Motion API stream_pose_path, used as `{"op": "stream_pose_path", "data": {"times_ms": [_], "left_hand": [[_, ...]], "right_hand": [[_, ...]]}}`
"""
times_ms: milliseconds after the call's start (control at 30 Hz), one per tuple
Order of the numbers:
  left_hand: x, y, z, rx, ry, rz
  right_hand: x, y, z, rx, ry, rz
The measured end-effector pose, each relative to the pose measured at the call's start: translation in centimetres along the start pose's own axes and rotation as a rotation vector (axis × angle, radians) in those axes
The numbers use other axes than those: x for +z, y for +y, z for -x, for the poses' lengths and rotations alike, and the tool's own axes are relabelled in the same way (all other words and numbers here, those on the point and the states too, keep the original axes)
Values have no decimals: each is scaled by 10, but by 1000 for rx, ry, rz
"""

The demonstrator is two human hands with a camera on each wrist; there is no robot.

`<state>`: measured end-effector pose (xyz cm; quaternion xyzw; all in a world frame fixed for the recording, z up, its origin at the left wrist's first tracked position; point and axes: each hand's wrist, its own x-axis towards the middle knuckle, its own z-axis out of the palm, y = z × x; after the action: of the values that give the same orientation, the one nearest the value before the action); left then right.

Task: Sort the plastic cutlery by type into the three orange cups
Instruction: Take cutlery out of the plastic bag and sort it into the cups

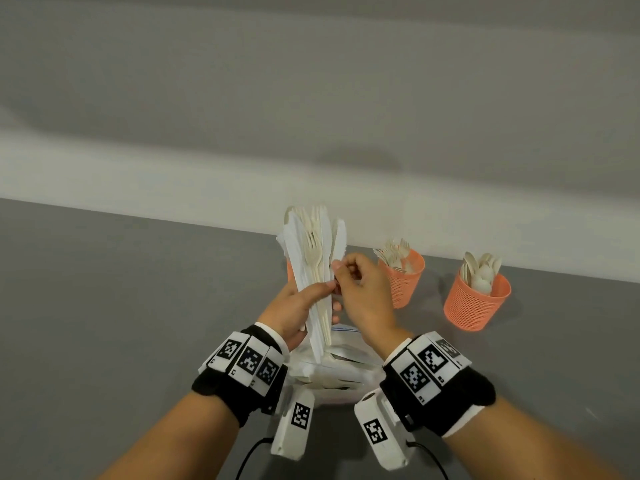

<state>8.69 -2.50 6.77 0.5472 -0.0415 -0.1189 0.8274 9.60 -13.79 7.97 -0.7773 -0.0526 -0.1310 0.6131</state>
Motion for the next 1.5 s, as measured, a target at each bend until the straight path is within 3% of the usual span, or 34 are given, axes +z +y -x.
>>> {"op": "stream_pose_path", "data": {"times_ms": [333, 433, 567, 767, 1000, 1100, 1233, 1300, 1400, 1433, 1500], "left_hand": [[-8, 9, -1, 8, 8, -40], [-13, 9, -3, -18, -3, 10], [-21, 12, -11, -23, 77, 56], [-43, 25, -22, 33, 290, 109], [-61, 34, -26, 75, 267, 74], [-61, 32, -32, 35, 288, 51], [-65, 29, -40, 32, 289, 54], [-67, 28, -43, 41, 277, 49], [-68, 26, -50, 45, 314, 5], [-68, 25, -52, 47, 336, -15], [-64, 23, -56, 52, 350, -22]], "right_hand": [[5, -11, -10, 157, -288, -32], [7, -14, -14, 212, -265, -91], [12, -18, -23, 225, -272, -185], [3, -33, -65, 82, -102, -355], [21, -11, -117, -50, 0, -234], [41, 11, -125, -26, -31, -215], [53, 38, -127, 106, -199, -21], [51, 44, -128, 26, -155, 80], [45, 28, -118, -265, -45, 187], [43, 20, -112, -342, -84, 186], [41, 3, -95, -370, -304, 184]]}}
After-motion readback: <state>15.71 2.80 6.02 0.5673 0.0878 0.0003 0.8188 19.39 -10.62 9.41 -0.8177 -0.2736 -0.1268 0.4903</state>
